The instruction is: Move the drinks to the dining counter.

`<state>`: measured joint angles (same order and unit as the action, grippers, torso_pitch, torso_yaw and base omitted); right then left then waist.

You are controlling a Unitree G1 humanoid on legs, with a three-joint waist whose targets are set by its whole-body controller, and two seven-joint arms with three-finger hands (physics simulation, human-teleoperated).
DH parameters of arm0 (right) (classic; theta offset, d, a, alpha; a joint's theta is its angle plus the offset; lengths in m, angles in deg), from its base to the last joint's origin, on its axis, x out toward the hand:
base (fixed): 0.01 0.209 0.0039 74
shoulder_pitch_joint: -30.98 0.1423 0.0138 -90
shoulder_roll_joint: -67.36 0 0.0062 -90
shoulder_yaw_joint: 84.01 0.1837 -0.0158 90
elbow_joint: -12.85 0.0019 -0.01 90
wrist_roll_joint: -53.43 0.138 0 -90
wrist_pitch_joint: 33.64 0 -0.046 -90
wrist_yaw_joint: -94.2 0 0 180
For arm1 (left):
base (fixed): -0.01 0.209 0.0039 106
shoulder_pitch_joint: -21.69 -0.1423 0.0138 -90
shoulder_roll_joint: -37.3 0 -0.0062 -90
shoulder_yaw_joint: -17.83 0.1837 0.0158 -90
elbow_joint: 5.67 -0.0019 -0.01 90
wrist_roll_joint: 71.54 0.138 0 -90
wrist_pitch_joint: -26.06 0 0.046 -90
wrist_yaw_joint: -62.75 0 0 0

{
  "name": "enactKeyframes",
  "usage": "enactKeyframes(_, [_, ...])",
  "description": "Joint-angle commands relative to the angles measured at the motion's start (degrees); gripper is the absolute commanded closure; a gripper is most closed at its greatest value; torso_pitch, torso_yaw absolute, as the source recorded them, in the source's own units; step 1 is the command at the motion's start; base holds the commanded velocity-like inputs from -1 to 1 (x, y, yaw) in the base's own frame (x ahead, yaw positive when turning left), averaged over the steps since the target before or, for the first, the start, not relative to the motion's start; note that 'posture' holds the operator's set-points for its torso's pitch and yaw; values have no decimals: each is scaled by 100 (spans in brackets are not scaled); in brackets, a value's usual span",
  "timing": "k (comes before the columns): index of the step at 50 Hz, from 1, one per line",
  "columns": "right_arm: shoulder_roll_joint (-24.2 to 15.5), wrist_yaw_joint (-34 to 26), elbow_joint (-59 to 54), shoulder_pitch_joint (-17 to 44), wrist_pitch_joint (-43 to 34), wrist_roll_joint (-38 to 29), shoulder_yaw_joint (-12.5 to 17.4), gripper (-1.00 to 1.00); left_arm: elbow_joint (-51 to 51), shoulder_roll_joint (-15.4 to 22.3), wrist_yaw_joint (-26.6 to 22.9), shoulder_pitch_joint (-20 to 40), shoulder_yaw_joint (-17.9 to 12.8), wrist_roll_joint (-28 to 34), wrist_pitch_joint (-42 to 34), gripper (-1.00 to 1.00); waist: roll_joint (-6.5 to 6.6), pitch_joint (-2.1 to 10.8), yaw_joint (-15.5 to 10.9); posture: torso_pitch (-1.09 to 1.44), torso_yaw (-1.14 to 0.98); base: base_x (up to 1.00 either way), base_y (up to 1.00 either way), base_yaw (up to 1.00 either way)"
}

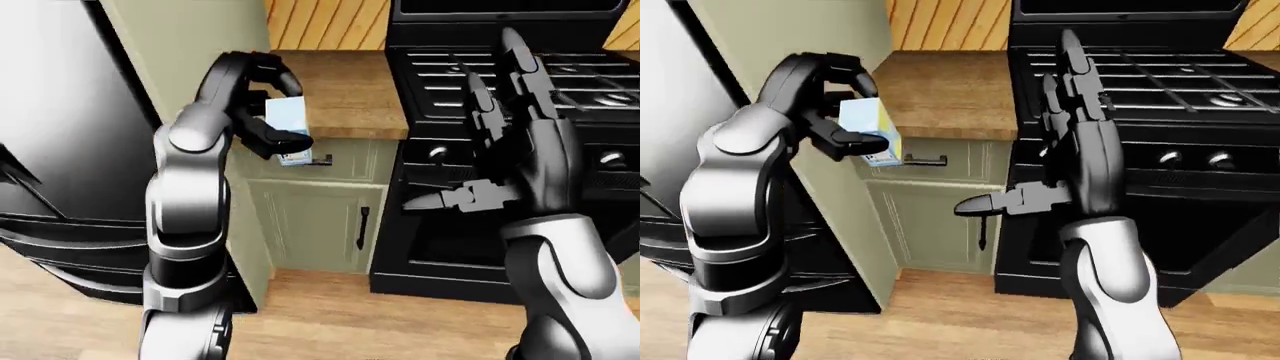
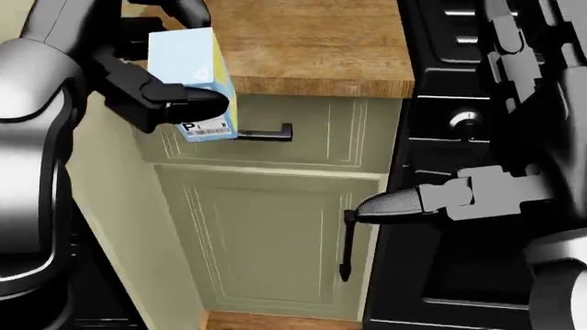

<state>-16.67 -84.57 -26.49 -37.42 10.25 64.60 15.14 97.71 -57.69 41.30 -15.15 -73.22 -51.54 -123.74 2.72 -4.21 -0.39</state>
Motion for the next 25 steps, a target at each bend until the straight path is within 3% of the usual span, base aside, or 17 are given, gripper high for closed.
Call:
enactKeyframes(1, [2, -56, 206, 135, 219, -1, -38, -100, 237, 75, 88, 180, -135, 87, 167, 100, 29, 144, -33, 0, 0, 0, 0, 100])
enactKeyframes(2, [12, -66, 202, 128, 227, -13, -42, -100, 258, 72, 82, 169, -139, 81, 155, 100, 290, 243, -67, 0, 0, 0, 0, 100])
enactKeyframes(3, [16, -69, 202, 126, 230, -17, -42, -100, 268, 73, 82, 163, -135, 82, 151, 100, 253, 149, 24, 0, 0, 0, 0, 100])
enactKeyframes(4, [21, -78, 188, 126, 246, -29, -41, -100, 276, 67, 86, 151, -137, 78, 158, 100, 73, 153, -153, 0, 0, 0, 0, 100])
enactKeyframes(5, [29, -89, 176, 120, 265, -38, -46, -100, 284, 63, 89, 143, -139, 74, 157, 100, 4, 286, -97, 0, 0, 0, 0, 100])
enactKeyframes(7, [33, -87, 194, 139, 232, -60, -49, -100, 316, 58, 87, 108, -124, 72, 160, 100, -188, 338, -169, 0, 0, 0, 0, 100])
enactKeyframes(11, [40, -110, 215, 157, 198, -74, -42, -100, 446, 57, 12, 110, -120, 66, 21, 100, -413, 179, -181, 0, 0, 0, 0, 100])
enactKeyframes(15, [33, -122, 239, 189, 154, -63, -20, -100, 614, 56, -69, 101, -87, 61, -118, 100, -677, 113, -162, 0, 0, 0, 0, 100])
enactKeyframes(16, [30, -114, 265, 208, 109, -55, -12, -100, 627, 63, -78, 93, -88, 61, -121, 100, -785, 130, -165, 0, 0, 0, 0, 100])
enactKeyframes(17, [27, -114, 277, 208, 98, -53, -12, -100, 636, 67, -82, 80, -98, 59, -119, 100, -985, 211, -134, 0, 0, 0, 0, 100])
enactKeyframes(18, [28, -115, 277, 204, 100, -54, -16, -100, 638, 69, -82, 71, -101, 59, -113, 100, -865, 208, -128, 0, 0, 0, 0, 100])
enactKeyframes(19, [34, -120, 278, 180, 121, -58, -23, -100, 662, 68, -84, 44, -112, 54, -115, 100, -837, 135, -144, 0, 0, 0, 0, 100])
enactKeyframes(20, [40, -120, 291, 156, 126, -61, -27, -100, 687, 70, -82, 11, -114, 53, -111, 100, -846, 159, -188, 0, 0, 0, 0, 100])
enactKeyframes(22, [44, -121, 297, 149, 123, -62, -25, -100, 713, 78, -88, 2, -116, 54, -133, 100, -720, 247, -184, 0, 0, 0, 0, 100])
enactKeyframes(25, [48, -116, 297, 168, 114, -76, -51, -100, 711, 109, -95, 6, -147, 42, -134, 100, -479, 180, -127, 0, 0, 0, 0, 100])
